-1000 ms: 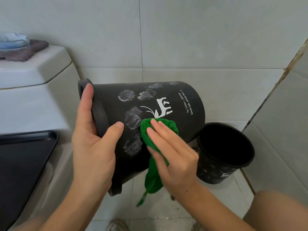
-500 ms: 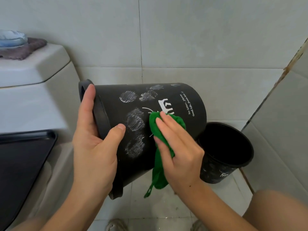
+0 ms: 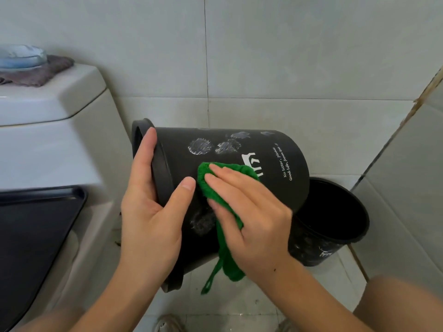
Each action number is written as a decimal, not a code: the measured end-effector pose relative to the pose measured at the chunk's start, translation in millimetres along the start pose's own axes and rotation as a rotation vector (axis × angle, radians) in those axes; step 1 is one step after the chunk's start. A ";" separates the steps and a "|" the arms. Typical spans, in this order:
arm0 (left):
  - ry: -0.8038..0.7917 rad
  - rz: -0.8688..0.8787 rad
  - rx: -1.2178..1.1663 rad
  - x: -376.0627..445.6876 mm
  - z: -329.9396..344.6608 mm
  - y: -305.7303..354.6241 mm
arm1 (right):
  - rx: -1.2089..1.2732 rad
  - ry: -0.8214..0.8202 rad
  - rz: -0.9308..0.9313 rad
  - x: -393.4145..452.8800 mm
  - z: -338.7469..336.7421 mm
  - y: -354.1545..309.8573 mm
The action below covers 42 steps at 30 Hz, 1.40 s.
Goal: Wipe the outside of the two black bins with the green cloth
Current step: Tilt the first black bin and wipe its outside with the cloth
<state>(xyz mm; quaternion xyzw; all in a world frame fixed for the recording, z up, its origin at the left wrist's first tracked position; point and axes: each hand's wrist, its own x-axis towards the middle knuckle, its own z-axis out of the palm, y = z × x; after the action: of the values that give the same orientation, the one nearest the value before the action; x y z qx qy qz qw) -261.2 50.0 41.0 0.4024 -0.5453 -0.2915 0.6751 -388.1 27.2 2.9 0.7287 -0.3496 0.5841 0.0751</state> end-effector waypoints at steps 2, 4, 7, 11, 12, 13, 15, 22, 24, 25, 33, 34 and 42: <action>-0.029 0.006 0.005 -0.6 0.3 1.5 | -0.015 -0.002 0.005 6.2 -5.3 6.8; -0.054 0.026 0.026 -2.1 3.5 4.6 | -0.031 0.024 0.065 12.7 -9.1 12.0; -0.070 0.061 0.062 -3.5 6.4 6.5 | -0.022 0.053 0.112 14.1 -9.6 10.5; -0.034 0.050 0.086 -2.0 2.4 -0.4 | 0.058 -0.027 0.009 -3.5 -6.8 -3.3; -0.026 0.029 0.076 -1.7 1.2 -2.7 | 0.066 -0.044 -0.030 -7.3 -6.0 -5.7; -0.028 0.010 0.063 -1.6 0.5 -4.8 | 0.063 -0.053 -0.062 -9.2 -5.9 -5.4; -0.056 -0.001 0.065 -1.7 0.2 -7.3 | 0.038 -0.049 -0.080 -7.6 -7.4 0.4; -0.062 0.063 0.122 -1.1 2.8 -2.9 | 0.040 0.015 0.042 3.3 -7.2 4.0; -0.036 0.065 0.127 0.0 2.4 -2.3 | 0.051 -0.029 -0.049 -4.4 -5.7 -3.7; -0.025 0.053 0.111 0.4 2.1 -2.2 | 0.054 -0.049 -0.105 -9.8 -4.6 -7.6; -0.061 0.022 0.028 0.4 2.3 -8.6 | 0.020 -0.008 0.017 0.8 -7.3 9.2; -0.060 0.032 0.042 -0.7 3.0 -8.5 | 0.029 0.001 0.053 1.4 -6.2 9.5; 0.003 -0.002 0.032 1.3 -3.8 -6.8 | 0.070 -0.078 -0.144 -18.7 0.3 -4.5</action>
<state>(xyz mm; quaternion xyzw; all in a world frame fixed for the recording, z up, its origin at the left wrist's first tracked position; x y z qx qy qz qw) -256.8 46.3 35.5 0.4143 -0.5485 -0.2829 0.6690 -386.6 38.2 -12.7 0.7762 -0.2786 0.5602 0.0777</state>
